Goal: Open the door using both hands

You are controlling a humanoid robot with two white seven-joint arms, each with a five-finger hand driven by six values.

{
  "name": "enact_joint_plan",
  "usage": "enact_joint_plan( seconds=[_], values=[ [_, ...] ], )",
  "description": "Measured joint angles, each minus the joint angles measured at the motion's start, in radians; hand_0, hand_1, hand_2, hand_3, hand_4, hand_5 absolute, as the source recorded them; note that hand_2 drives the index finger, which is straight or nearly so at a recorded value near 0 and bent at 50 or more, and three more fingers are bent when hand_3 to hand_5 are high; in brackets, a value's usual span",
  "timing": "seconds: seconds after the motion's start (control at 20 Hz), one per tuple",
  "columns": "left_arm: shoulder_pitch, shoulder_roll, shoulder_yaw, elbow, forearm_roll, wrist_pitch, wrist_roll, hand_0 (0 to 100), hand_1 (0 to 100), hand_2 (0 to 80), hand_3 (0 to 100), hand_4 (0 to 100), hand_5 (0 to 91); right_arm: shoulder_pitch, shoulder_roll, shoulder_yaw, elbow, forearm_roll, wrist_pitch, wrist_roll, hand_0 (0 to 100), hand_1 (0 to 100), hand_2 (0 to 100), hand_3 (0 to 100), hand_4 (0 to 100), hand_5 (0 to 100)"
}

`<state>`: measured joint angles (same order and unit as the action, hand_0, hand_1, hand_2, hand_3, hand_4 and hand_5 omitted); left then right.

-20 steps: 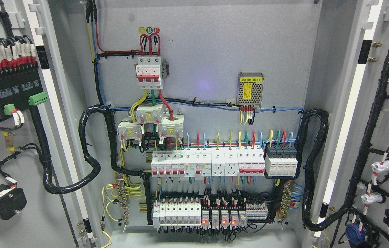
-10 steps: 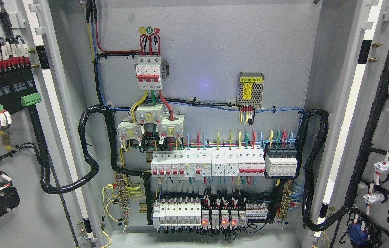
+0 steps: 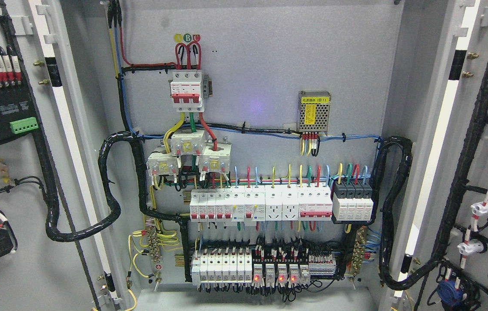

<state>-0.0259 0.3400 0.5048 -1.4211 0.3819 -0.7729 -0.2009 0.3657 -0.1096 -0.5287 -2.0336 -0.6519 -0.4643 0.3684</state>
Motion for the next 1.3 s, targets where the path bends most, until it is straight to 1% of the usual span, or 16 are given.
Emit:
enact_joint_plan(
  seconds=[0.4,0.75,1.3],
  values=[
    [-0.101,0.073,0.004,0.175,-0.003,0.000,0.001,12,56,0.0,0,0,0.0,-0.001,0.007,-0.002,0.013,0.000,0.001,-0.001,6,14,0,0,0,0],
    [-0.175,0.131,-0.004,0.304,-0.004,0.000,-0.007,12,56,0.0,0,0,0.0,0.003,0.001,0.026,-0.006,-0.002,-0.005,-0.001,6,14,0,0,0,0],
    [-0.221,0.174,-0.021,0.411,-0.005,-0.001,-0.003,12,56,0.0,0,0,0.0,0.008,-0.020,0.062,-0.037,-0.004,-0.014,0.004,6,14,0,0,0,0]
  ],
)
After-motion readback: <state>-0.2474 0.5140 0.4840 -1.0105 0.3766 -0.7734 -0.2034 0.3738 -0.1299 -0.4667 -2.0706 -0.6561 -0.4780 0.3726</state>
